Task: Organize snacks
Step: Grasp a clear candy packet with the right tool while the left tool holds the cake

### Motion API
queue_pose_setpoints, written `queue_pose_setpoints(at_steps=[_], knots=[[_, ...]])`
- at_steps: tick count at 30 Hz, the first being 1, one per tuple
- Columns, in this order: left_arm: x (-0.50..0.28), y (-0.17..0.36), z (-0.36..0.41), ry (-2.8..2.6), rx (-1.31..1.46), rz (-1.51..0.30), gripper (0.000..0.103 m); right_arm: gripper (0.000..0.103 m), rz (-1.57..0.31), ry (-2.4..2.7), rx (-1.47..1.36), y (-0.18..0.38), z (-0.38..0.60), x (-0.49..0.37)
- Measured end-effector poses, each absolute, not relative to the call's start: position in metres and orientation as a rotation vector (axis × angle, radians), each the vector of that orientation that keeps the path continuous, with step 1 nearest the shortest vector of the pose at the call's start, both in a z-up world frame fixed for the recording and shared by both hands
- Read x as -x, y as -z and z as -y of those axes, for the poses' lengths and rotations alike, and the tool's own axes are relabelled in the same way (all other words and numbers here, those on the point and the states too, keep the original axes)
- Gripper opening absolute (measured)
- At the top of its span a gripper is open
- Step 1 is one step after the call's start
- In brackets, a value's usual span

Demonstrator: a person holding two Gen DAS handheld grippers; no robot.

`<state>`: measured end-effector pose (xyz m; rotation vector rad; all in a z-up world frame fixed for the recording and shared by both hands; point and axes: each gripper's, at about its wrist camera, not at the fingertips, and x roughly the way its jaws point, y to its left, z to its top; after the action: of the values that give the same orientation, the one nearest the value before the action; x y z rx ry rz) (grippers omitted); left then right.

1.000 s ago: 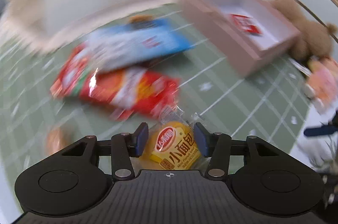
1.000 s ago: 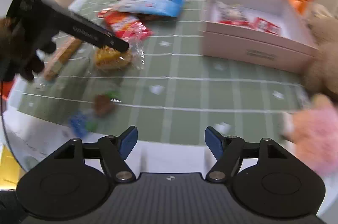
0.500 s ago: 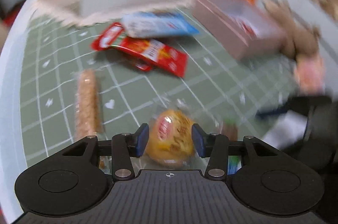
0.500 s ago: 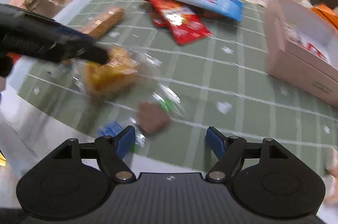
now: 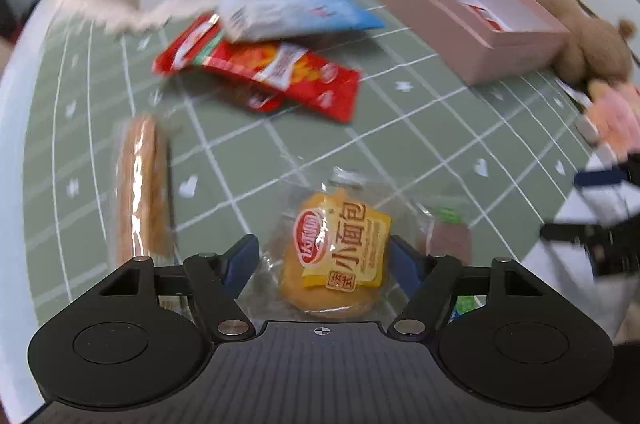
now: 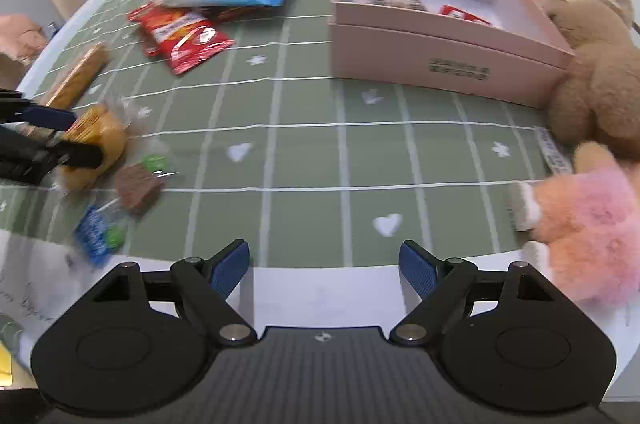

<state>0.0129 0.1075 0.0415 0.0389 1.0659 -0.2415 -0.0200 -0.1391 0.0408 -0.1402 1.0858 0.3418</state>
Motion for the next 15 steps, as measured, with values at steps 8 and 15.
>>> queue_pose_setpoints(at_steps=[8, 15], knots=[[0.012, -0.044, -0.14, 0.159, 0.168, -1.08, 0.061, 0.083, -1.072, -0.5, 0.107, -0.057, 0.084, 0.013], [0.034, -0.045, -0.127, 0.048, 0.146, -1.122, 0.061, 0.083, -1.072, -0.534, 0.174, -0.042, 0.039, -0.005]])
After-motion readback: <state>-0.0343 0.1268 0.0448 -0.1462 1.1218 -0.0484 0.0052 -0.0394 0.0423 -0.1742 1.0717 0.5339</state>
